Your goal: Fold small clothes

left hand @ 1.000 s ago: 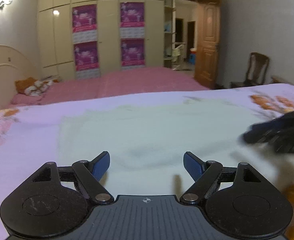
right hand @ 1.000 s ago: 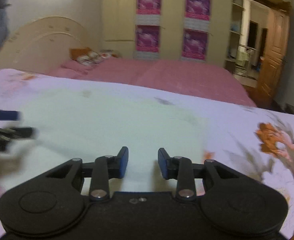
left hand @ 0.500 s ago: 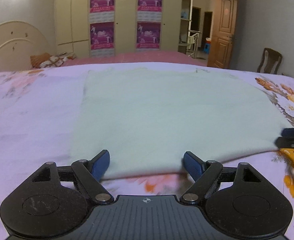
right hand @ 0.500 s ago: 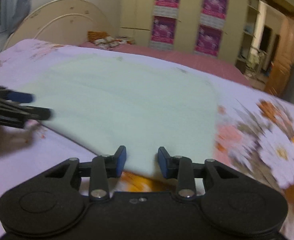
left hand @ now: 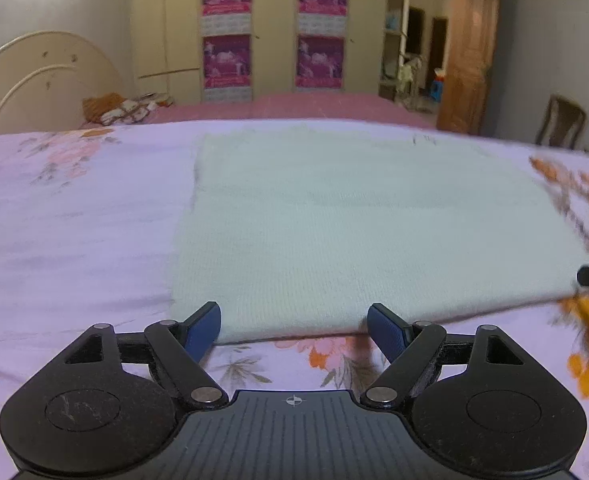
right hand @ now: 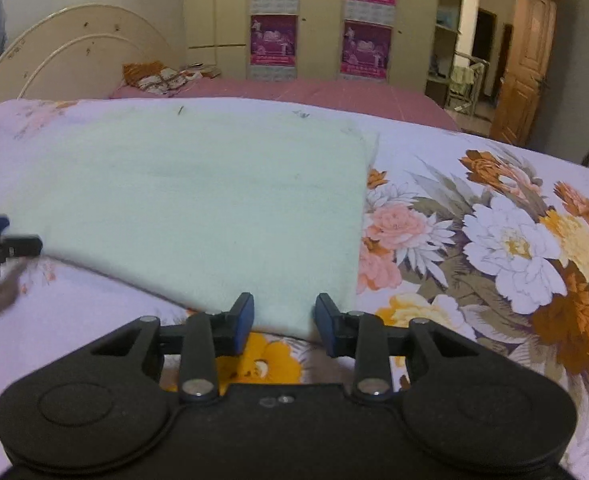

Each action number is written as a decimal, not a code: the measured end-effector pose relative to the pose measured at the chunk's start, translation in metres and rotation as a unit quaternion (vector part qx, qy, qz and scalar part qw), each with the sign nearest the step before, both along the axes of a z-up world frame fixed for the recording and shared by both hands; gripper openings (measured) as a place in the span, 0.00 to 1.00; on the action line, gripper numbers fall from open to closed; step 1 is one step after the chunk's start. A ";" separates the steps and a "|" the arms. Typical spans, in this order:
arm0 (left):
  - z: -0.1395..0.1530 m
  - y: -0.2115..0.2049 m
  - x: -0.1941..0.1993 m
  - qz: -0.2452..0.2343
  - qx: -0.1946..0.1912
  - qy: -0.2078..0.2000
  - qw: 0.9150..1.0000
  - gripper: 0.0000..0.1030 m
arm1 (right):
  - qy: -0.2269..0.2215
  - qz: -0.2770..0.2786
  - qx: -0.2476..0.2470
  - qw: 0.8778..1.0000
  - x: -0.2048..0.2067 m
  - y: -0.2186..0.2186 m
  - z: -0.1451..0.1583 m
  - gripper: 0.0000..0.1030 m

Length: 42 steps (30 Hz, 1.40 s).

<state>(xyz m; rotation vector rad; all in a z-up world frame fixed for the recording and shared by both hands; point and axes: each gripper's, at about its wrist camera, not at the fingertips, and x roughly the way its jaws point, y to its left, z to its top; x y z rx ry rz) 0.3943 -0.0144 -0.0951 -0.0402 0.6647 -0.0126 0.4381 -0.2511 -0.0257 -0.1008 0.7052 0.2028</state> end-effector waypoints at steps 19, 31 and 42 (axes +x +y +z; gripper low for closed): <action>-0.060 0.081 0.017 0.194 -0.446 -0.072 0.871 0.54 | 0.001 0.026 0.132 0.991 0.038 0.036 0.018 0.09; -0.070 0.069 0.063 0.219 -0.458 -0.092 0.857 0.43 | 0.009 0.013 0.153 0.988 0.091 0.058 -0.002 0.06; -0.067 0.077 0.105 0.178 -0.485 -0.085 0.852 0.07 | 0.000 0.025 0.151 0.988 0.102 0.074 0.004 0.06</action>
